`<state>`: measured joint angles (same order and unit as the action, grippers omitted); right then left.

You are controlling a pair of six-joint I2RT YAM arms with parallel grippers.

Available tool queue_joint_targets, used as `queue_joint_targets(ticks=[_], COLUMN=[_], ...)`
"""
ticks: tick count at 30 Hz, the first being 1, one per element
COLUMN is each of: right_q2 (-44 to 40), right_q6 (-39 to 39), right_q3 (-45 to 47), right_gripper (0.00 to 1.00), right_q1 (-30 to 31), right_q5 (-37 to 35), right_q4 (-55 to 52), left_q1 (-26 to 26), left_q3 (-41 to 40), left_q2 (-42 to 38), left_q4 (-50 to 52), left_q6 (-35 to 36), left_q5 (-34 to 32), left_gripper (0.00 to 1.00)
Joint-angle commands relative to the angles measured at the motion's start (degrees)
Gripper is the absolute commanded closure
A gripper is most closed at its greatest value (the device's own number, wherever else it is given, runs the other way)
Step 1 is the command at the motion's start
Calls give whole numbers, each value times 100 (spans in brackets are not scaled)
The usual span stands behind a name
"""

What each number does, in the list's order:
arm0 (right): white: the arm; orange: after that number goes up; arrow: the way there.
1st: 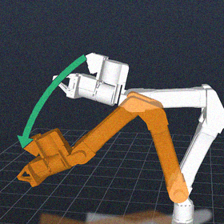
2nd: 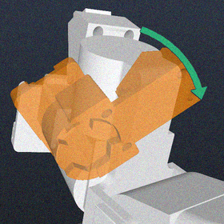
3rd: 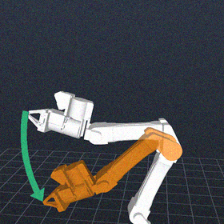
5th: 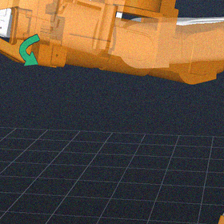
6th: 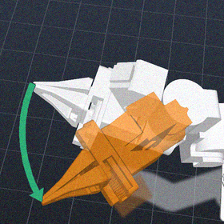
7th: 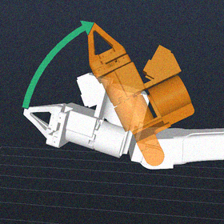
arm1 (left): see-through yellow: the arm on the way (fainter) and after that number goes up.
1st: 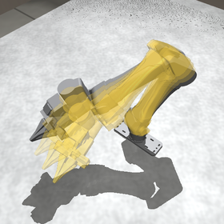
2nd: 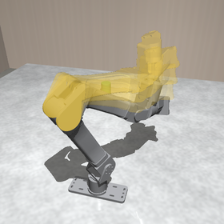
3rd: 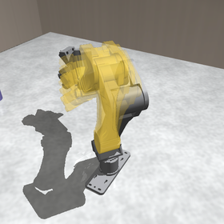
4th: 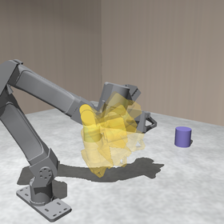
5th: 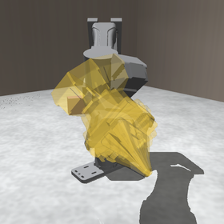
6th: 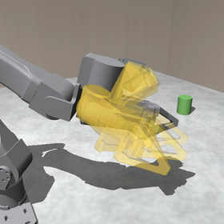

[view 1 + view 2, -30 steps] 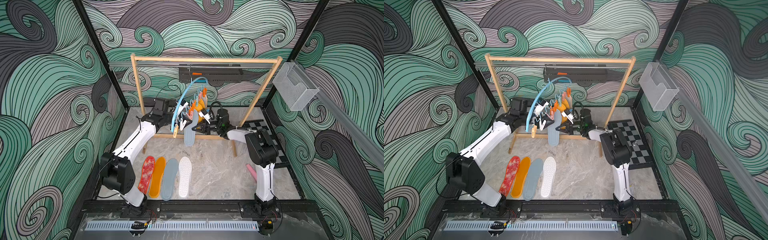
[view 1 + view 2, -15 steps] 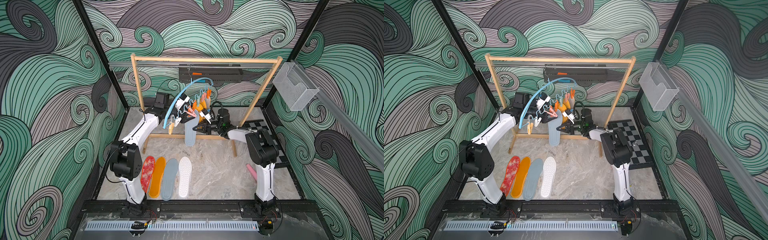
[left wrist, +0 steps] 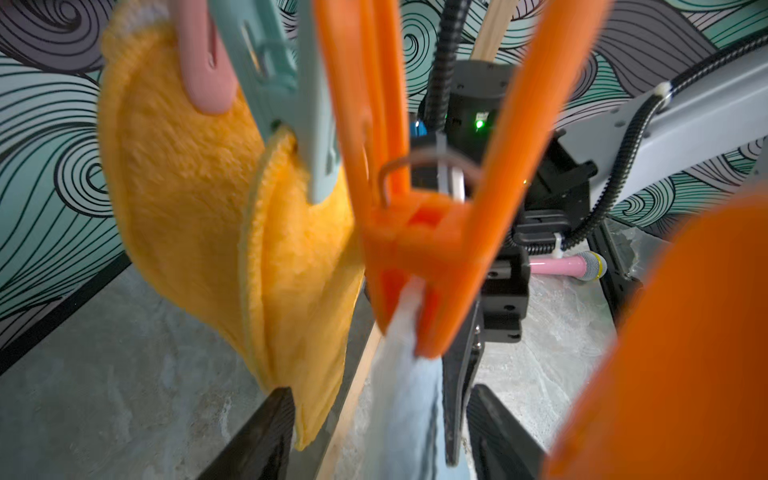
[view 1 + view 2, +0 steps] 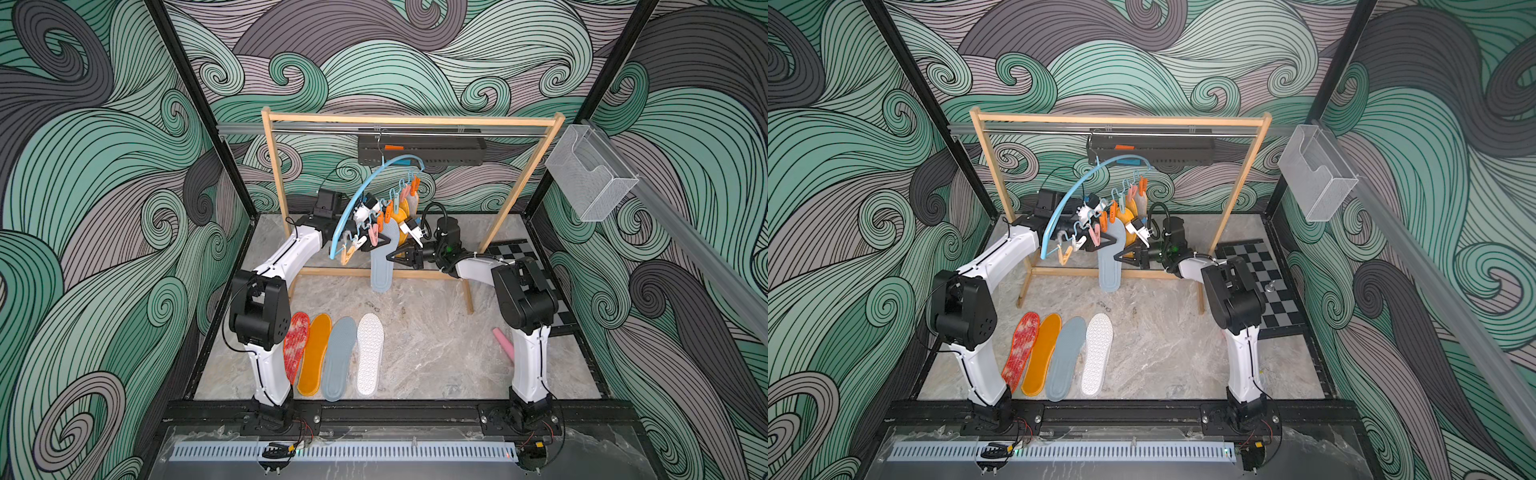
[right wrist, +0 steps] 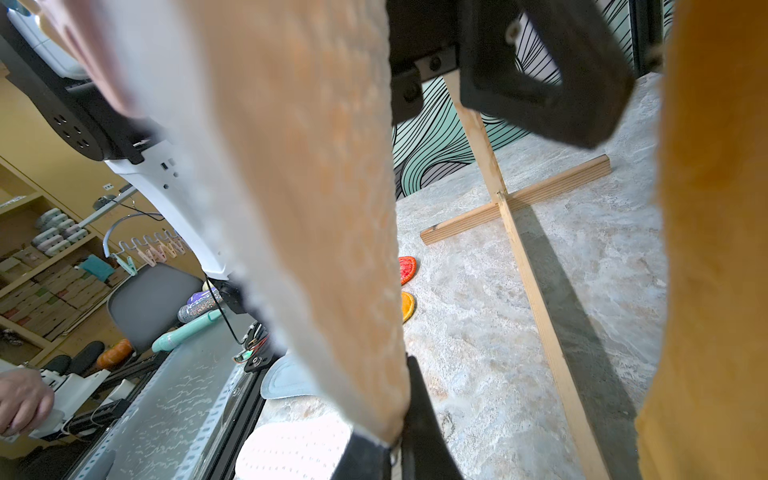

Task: Take the shoe insoles off the hanger
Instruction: Remove the insole from the hanger, then open the clamp at the hanger.

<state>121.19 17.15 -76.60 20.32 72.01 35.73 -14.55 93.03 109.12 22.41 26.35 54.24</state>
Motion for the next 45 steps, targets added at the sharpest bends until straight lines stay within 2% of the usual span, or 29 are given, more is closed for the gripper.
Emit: queue_joint_targets(ticks=[1,9,12,17,25,45], right_q2=[-47,-2,17,25,41,143], right_q6=[-63,-46,-28,-18,-27,-27], right_q3=[-84,-105,-134,-147,-161,-241], right_gripper=[100,100,100,100,100,100], right_q1=[-36,-36,-38,-36,-36,-10], right_q5=[165,164,169,182,202,382], right_q4=[28,36,32,7,-8,-91], left_q1=[105,284,311,286,222,50], left_q3=[-137,-75,47,324,1252,2131], left_q2=[81,219,301,427,634,1050], left_q4=[27,-92,-410,-1470,-856,-513], left_q6=[348,298,-45,-1058,-975,-1026], left_q5=[131,307,549,1049,1461,1760], left_gripper=[33,34,35,35,34,35])
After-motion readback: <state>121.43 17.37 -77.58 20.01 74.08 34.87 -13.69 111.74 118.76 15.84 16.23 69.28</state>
